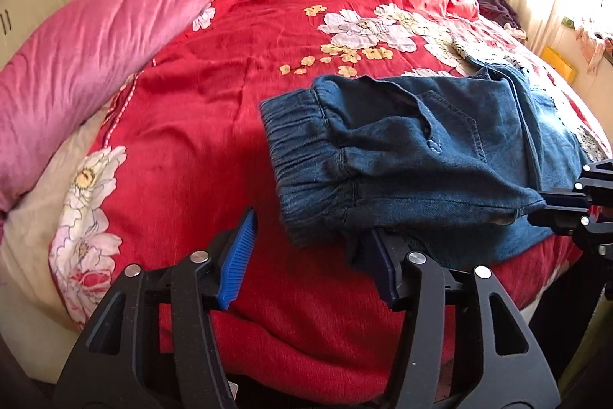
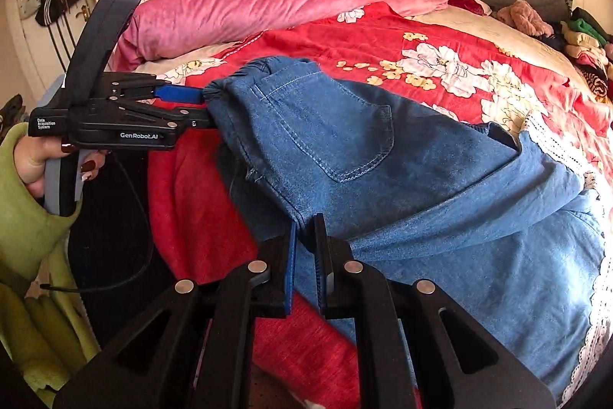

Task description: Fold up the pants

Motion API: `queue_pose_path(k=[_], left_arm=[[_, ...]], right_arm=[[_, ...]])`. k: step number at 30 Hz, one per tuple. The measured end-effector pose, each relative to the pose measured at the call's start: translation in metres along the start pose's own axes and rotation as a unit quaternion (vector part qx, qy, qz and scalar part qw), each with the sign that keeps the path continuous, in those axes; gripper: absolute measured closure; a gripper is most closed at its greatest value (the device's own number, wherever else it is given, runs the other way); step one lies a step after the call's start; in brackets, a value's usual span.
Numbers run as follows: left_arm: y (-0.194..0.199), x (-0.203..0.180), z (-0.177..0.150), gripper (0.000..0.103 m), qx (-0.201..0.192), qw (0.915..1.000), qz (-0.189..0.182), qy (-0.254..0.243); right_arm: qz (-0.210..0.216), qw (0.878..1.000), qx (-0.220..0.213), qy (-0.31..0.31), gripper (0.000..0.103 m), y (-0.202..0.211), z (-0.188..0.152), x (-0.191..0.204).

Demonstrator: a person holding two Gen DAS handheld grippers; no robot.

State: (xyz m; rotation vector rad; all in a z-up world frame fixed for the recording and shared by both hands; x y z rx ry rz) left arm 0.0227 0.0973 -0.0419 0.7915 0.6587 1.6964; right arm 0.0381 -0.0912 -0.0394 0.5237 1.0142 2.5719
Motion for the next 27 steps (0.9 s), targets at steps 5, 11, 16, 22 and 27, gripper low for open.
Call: queue_pose_path(k=[5,11,16,22,27], left_arm=[[0.007,0.014,-0.013,0.050,0.016,0.9998,0.009,0.008],[0.034,0.026,-0.003,0.051,-0.015,0.9989,-0.006,0.045],[0.029,-0.014,0.023,0.051,-0.023,0.9973,-0.060,0.035],[-0.017,-0.043,0.012,0.051,0.021,0.9994,-0.027,-0.002],[-0.015,-0.039,0.011,0.051,0.018,0.9992,-0.034,0.006]], right_arm=[[0.003,1.000,0.009,-0.002,0.095,-0.004,-0.005,0.002],[0.020,0.999,0.027,-0.003,0.095,-0.018,-0.013,0.007],[0.022,0.999,0.033,-0.005,0.095,-0.021,-0.016,0.008],[0.058,0.996,0.035,-0.056,0.083,-0.011,-0.018,-0.001],[0.036,0.997,-0.028,-0.067,0.072,0.016,0.004,-0.010]])
Point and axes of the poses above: each gripper's, at about its wrist camera, not at the fingertips, and y roughly against the way its jaws point, x to its left, z to its top, the point moved 4 cm from there along -y, roughly the way its jaws point, and after that the axes turned 10 degrees about z, right-handed, at the moved point
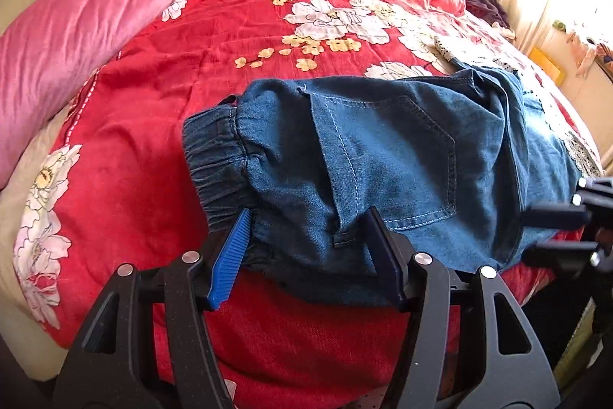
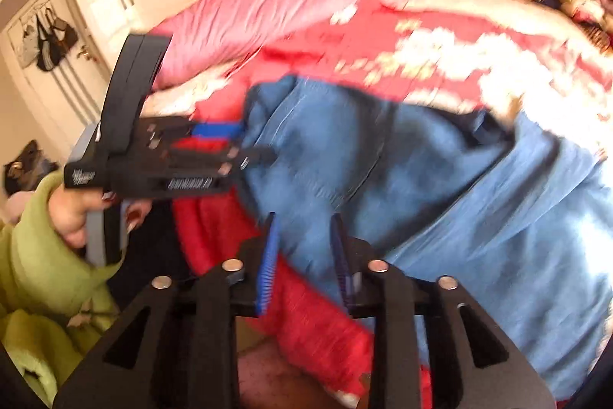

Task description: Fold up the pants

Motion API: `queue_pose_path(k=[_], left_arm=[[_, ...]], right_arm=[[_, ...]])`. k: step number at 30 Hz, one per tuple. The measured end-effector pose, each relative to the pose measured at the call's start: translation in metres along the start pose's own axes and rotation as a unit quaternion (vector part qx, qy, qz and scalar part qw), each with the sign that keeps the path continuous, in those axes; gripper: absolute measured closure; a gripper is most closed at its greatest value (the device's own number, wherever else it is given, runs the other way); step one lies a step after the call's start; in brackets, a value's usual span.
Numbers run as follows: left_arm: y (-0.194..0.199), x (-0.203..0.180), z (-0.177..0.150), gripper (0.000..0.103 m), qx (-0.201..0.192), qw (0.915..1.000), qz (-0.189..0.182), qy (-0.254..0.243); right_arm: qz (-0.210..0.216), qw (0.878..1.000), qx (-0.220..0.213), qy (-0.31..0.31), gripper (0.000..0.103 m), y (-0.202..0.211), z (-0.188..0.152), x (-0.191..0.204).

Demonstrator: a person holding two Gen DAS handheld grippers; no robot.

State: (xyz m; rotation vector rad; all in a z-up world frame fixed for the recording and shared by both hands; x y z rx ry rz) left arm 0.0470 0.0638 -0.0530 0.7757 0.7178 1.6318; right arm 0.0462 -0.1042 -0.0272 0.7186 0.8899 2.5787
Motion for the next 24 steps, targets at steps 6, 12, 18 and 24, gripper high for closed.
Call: queue_pose_path(k=[6,12,18,24], left_arm=[[0.001,0.001,-0.001,0.051,-0.002,1.0000,-0.005,0.004],[0.002,0.002,-0.001,0.051,-0.002,0.9999,-0.011,0.005],[0.014,0.009,0.003,0.050,-0.010,0.9992,-0.027,0.026],[0.039,0.010,0.010,0.046,-0.032,0.9984,-0.034,0.031]], right_arm=[[-0.032,0.998,0.037,-0.027,0.067,-0.029,-0.009,-0.005],[-0.051,0.994,0.085,-0.045,0.062,-0.052,-0.026,-0.013],[-0.041,0.997,0.042,-0.055,0.052,-0.016,-0.009,-0.012],[-0.076,0.994,-0.004,-0.075,0.047,0.025,0.003,-0.031]])
Point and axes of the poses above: each gripper's, at about its wrist camera, not at the fingertips, and y roughly against the way its jaws point, x to its left, z to its top, the point moved 4 cm from there along -y, roughly the way its jaws point, and after that the axes turned 10 degrees about z, right-handed, at the moved point
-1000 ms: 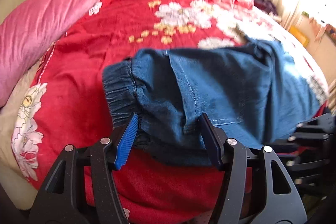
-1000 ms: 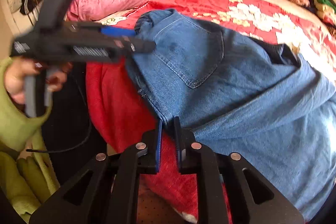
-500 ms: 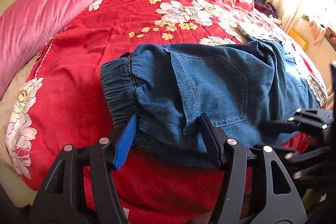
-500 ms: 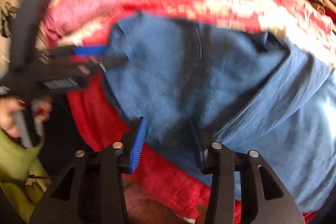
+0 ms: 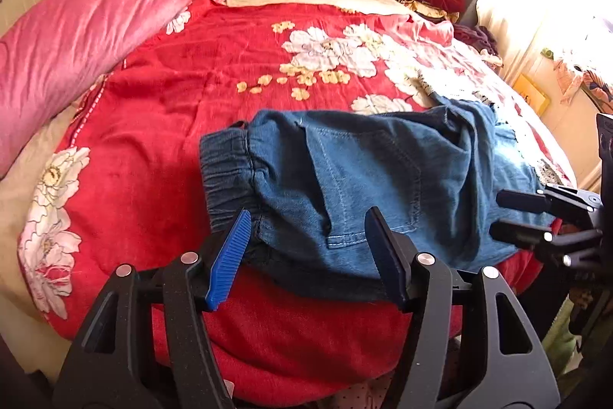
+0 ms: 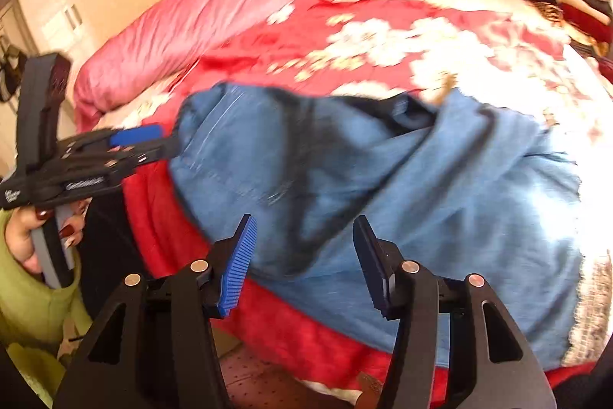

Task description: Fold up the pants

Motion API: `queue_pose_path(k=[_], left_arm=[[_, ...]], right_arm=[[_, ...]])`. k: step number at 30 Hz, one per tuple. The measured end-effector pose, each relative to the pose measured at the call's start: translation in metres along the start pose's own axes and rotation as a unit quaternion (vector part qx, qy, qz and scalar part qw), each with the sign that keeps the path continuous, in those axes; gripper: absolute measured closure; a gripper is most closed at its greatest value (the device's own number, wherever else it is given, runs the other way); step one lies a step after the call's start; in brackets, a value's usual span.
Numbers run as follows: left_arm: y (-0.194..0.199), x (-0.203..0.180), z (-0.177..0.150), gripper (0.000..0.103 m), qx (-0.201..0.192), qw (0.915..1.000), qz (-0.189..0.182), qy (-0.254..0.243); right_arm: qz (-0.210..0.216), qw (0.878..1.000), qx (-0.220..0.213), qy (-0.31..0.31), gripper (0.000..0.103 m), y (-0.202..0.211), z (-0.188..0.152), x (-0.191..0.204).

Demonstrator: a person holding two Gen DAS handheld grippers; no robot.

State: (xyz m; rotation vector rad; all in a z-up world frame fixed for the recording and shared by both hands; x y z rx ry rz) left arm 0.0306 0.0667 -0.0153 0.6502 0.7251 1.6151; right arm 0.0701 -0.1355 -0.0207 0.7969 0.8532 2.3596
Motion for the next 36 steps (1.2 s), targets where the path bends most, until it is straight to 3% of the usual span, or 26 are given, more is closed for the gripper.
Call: queue_pose_path(k=[1,9,20,30,34,35,36], left_arm=[[0.003,-0.002,0.001,0.042,-0.003,1.0000,-0.001,-0.001],[0.019,-0.032,0.009,0.036,-0.015,0.9990,-0.035,-0.021],[0.001,-0.099,0.002,0.036,0.022,0.9918,-0.108,-0.064],[-0.033,-0.156,-0.002,0.036,0.070,0.9796,-0.175,-0.070],[-0.046,-0.173,0.000,0.036,0.080,0.9774,-0.178,-0.081],[-0.050,-0.175,0.001,0.036,0.084,0.9769,-0.179,-0.081],[-0.053,-0.178,0.002,0.043,0.087,0.9765,-0.180,-0.080]], right_arm=[[-0.006,1.000,-0.007,-0.005,0.042,0.006,0.002,-0.005],[-0.063,0.995,-0.066,-0.038,0.042,0.058,0.007,-0.043],[-0.119,0.986,-0.100,-0.065,0.042,0.091,0.016,-0.093],[-0.123,0.988,-0.064,-0.074,0.042,0.051,0.073,-0.137],[-0.123,0.989,-0.039,-0.068,0.042,0.021,0.099,-0.151],[-0.126,0.989,-0.030,-0.066,0.042,0.011,0.107,-0.155],[-0.128,0.989,-0.023,-0.063,0.042,0.003,0.112,-0.158]])
Point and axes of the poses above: each gripper's, at about its wrist camera, not at the fingertips, and y roughly against the way its jaws point, x to its left, z to its top, the point moved 4 cm from there along -y, roughly the way its jaws point, and after that the axes turned 10 degrees about z, right-handed, at the moved point
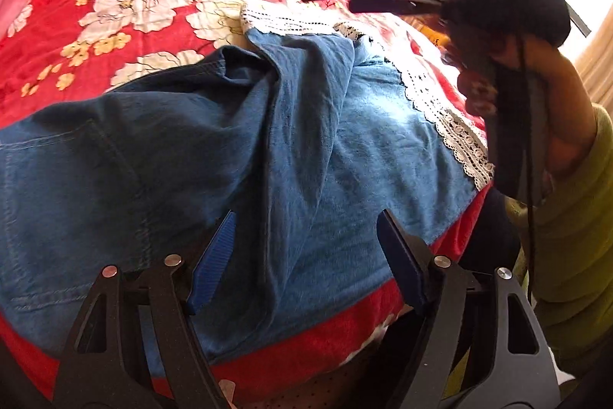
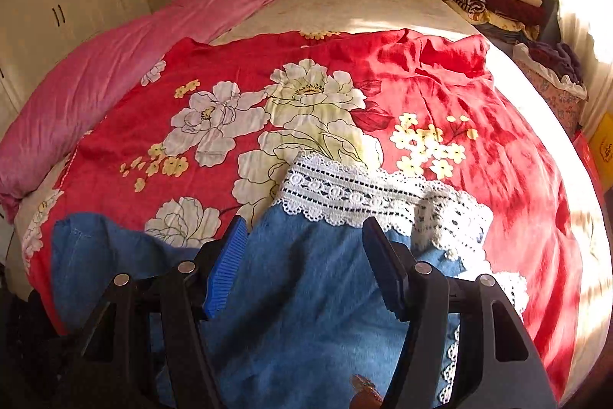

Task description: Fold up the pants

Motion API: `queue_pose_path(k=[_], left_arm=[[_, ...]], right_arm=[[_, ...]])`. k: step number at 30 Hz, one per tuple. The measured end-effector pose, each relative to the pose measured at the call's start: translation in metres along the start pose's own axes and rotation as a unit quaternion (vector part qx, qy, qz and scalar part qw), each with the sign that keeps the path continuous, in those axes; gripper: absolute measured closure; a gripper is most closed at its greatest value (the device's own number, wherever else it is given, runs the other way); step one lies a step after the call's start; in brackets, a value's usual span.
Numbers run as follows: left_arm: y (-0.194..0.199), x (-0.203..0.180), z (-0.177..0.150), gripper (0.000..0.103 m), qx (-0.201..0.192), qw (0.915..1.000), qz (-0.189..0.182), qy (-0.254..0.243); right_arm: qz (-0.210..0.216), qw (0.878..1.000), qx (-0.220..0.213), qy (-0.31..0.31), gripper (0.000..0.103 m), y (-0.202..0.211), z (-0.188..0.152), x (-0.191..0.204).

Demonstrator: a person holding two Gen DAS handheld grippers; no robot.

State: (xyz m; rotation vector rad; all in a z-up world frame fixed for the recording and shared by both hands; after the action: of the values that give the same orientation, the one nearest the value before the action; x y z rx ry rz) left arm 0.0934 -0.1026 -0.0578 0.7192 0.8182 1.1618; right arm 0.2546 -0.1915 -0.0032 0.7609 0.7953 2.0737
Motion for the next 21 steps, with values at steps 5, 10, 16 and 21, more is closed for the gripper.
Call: queue_pose_path(k=[5,10,16,21], left_arm=[[-0.015,-0.008,0.008,0.081,0.011,0.9999,-0.006,-0.001],[-0.016,-0.024,0.003,0.094,0.010,0.9993,0.004,-0.035],[-0.014,-0.026,-0.001,0.094,0.012,0.9991,0.010,-0.038],[-0.012,-0.021,0.001,0.094,0.009,0.9994,0.016,-0.030]], right_arm=[[0.012,0.999,0.041,-0.002,0.042,-0.052,0.018,0.001],[-0.014,0.998,0.058,-0.016,0.042,-0.091,0.030,-0.005],[-0.080,0.994,0.072,-0.008,0.077,-0.115,0.031,-0.020],[-0.039,0.998,0.018,-0.050,0.094,-0.071,0.029,-0.041]])
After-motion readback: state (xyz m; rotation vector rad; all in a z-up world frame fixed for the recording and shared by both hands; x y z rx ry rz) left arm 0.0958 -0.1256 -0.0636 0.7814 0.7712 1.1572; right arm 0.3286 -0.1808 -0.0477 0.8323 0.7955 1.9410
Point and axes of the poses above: each gripper's, at about its wrist camera, not at the fingertips, and y roughly against the way its jaws point, x to its left, z to its top, the point moved 4 cm from there along -y, roughly the way its jaws point, and after that the axes turned 10 degrees about z, right-handed, at the moved point
